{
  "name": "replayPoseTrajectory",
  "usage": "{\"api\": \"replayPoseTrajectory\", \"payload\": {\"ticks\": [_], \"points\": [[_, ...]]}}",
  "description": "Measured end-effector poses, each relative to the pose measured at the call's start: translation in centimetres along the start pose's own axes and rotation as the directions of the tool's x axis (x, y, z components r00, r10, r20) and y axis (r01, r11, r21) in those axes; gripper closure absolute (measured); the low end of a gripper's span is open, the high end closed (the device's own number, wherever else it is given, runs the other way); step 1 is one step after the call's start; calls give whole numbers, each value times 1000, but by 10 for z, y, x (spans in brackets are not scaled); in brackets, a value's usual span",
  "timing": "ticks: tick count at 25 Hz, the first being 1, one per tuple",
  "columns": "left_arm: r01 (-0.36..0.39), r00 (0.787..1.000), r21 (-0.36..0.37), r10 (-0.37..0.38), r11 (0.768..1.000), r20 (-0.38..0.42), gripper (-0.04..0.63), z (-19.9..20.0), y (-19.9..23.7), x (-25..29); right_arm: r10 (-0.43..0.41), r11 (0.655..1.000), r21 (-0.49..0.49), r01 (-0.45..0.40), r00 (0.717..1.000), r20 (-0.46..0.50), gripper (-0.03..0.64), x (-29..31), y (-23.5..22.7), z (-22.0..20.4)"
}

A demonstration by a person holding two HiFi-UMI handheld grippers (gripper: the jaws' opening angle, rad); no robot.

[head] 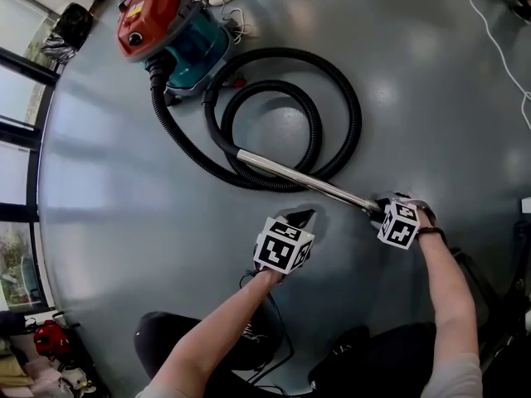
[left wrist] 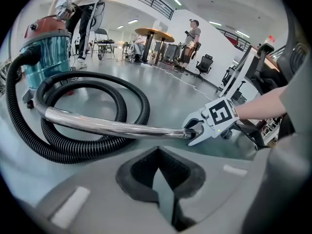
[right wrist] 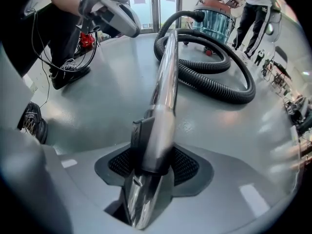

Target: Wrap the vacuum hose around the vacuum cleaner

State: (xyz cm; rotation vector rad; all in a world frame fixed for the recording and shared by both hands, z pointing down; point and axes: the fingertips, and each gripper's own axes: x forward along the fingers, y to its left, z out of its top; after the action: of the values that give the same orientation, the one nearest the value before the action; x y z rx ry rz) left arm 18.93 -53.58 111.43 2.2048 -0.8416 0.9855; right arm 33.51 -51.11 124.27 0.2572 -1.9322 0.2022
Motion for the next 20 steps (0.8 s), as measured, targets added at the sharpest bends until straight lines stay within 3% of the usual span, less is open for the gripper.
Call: {"api": "replayPoseTrajectory", "payload": {"ticks": [2, 6, 11, 14, 18, 20], "points": [[4, 1000, 2, -4, 1000, 5, 595, 3, -1, 1, -5, 1000, 18, 4, 1000, 8, 373, -1, -1, 0], [7, 1000, 11, -7, 1000, 25, 595, 9, 1, 2, 10, 997, 74, -14, 999, 49, 287, -7, -1, 3], [28, 995, 62, -33, 998, 89, 595, 35, -2, -9, -49, 989, 149, 27, 988, 145, 286, -47, -14, 22], [42, 991, 137, -58, 990, 118, 595, 58, -6, -23, -140, 972, 216, 91, 964, 228, 399, -89, -34, 47], [73, 980, 230, -112, 971, 162, 595, 93, -14, -50, -293, 941, 271, 201, 887, 358, 576, -158, -56, 95], [80, 970, 266, -136, 961, 202, 595, 115, -20, -67, -343, 924, 303, 232, 853, 393, 592, -188, -62, 115]]}}
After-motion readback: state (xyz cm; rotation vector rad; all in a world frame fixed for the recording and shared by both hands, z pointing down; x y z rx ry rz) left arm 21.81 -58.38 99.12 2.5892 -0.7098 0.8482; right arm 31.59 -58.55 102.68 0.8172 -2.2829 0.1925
